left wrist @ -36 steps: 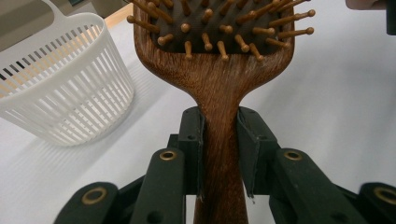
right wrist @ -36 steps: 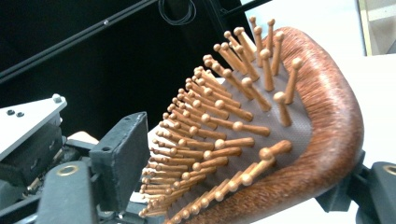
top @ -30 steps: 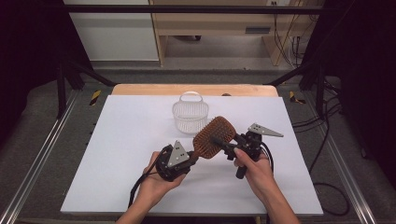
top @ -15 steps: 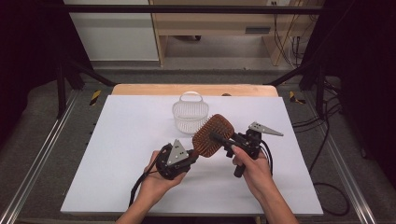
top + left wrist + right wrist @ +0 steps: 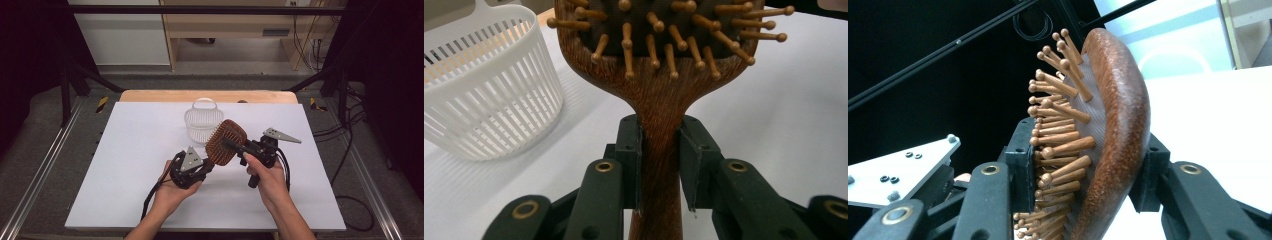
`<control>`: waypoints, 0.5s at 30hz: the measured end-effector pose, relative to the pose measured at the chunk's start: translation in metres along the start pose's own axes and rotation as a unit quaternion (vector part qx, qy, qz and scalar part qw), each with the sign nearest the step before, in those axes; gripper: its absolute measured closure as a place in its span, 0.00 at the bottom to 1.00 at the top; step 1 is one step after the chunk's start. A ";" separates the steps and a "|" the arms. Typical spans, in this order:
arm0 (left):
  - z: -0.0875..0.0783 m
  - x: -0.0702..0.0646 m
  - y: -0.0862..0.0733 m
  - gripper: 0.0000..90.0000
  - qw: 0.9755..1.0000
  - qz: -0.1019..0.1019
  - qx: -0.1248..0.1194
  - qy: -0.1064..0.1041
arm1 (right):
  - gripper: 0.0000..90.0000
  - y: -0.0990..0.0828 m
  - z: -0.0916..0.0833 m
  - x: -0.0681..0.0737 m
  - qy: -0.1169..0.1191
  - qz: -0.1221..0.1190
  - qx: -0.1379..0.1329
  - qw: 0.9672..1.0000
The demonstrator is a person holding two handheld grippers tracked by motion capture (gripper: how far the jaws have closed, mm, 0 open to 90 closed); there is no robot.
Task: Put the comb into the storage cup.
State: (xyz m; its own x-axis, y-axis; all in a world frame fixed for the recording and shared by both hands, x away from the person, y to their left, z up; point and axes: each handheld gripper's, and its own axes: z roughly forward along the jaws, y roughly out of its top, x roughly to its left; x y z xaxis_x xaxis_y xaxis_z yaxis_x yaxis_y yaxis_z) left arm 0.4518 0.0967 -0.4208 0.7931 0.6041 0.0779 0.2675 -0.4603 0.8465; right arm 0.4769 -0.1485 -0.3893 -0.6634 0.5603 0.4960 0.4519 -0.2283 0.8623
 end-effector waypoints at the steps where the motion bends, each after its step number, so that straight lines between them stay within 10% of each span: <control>1: 0.000 0.000 0.000 0.81 1.000 -0.002 0.000 0.000 | 0.62 0.000 0.000 0.001 -0.002 -0.002 0.001 1.000; 15: 0.000 0.003 0.003 0.80 0.999 -0.027 -0.020 0.006 | 0.63 0.011 0.004 0.011 -0.009 -0.025 0.001 1.000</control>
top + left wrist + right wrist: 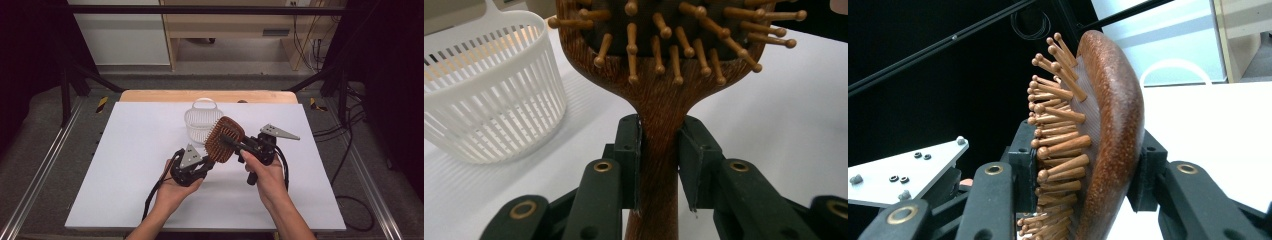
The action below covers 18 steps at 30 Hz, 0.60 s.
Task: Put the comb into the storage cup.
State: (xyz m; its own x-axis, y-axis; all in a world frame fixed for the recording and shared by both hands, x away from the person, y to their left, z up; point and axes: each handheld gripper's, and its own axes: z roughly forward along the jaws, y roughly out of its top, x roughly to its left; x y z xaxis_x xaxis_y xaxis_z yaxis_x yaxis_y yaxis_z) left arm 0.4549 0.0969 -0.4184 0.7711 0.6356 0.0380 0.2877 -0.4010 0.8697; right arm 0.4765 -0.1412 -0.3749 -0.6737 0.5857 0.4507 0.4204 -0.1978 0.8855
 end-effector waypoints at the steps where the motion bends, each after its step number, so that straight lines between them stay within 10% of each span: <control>1: 0.000 0.000 0.000 0.79 1.000 -0.005 -0.001 0.000 | 0.63 0.000 0.000 0.001 -0.001 0.000 0.000 1.000; 10: 0.001 0.002 0.000 0.77 1.000 -0.024 -0.010 0.007 | 0.63 0.003 0.003 0.003 -0.006 -0.004 0.000 1.000; 18: -0.002 0.002 -0.004 0.54 0.999 -0.033 -0.033 0.019 | 0.63 0.006 0.001 -0.001 -0.018 -0.001 -0.013 1.000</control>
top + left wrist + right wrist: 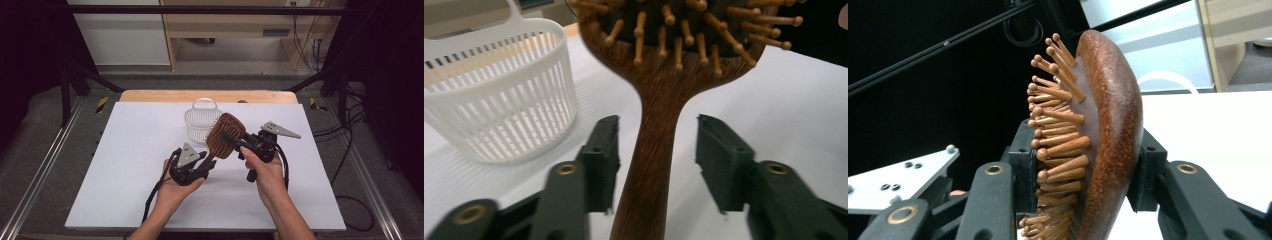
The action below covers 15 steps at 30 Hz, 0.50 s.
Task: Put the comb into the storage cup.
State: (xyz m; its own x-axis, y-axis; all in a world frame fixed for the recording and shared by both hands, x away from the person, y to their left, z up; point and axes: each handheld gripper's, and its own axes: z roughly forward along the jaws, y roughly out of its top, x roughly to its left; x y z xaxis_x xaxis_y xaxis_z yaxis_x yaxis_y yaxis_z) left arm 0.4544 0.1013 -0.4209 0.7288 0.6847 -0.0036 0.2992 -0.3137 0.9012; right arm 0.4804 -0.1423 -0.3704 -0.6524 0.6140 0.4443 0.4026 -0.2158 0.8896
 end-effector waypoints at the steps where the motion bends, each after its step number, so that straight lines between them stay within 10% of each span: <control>1: -0.001 0.001 -0.001 0.52 1.000 -0.003 -0.003 0.003 | 0.63 0.000 0.000 -0.001 -0.003 0.000 -0.003 1.000; 15: -0.055 0.037 -0.019 0.16 0.995 -0.014 -0.032 0.090 | 0.62 0.007 0.002 -0.011 -0.035 0.005 -0.019 0.999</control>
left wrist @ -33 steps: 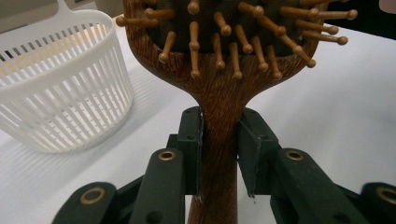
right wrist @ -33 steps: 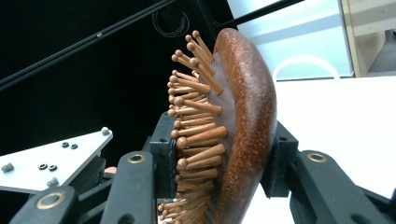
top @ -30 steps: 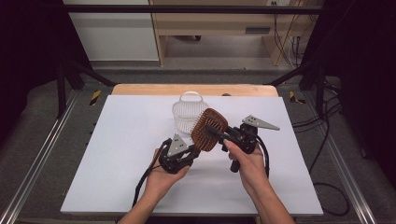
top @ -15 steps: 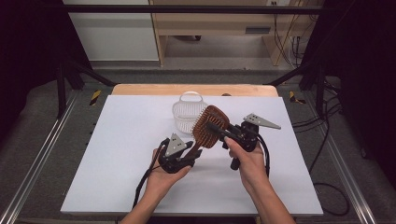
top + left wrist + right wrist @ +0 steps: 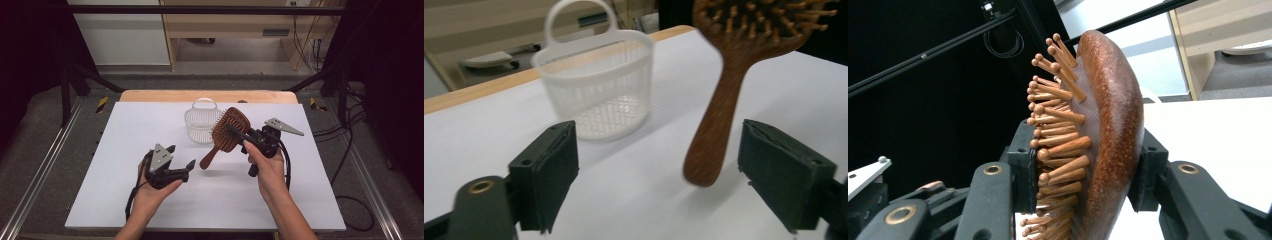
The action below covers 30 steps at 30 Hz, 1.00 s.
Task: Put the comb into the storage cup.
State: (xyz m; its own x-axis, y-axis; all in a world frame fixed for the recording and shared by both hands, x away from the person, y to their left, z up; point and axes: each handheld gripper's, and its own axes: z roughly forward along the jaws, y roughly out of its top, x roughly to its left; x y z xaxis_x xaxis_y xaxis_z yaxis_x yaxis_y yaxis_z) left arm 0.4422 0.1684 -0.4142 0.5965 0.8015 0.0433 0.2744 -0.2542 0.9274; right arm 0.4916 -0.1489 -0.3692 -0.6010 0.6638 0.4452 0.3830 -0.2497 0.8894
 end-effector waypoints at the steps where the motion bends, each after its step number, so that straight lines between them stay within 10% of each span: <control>1: -0.004 0.005 -0.002 0.13 1.000 -0.001 0.002 0.005 | 0.62 0.001 0.001 0.000 -0.001 0.001 -0.001 1.000; 13: -0.039 0.048 -0.048 0.05 0.998 -0.041 -0.009 0.051 | 0.62 0.004 0.007 -0.006 -0.023 0.007 -0.011 1.000; 30: -0.055 0.077 -0.056 0.05 0.994 -0.055 -0.046 0.088 | 0.61 0.021 0.016 -0.003 -0.036 0.013 -0.029 0.999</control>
State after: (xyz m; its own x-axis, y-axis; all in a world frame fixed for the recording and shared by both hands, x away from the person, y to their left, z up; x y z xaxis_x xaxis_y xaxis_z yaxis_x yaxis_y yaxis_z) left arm 0.4312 0.2746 -0.4424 0.4232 0.9060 -0.0043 0.2566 -0.1152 0.9596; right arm 0.5131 -0.1448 -0.3538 -0.5388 0.7049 0.4613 0.3548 -0.3067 0.8832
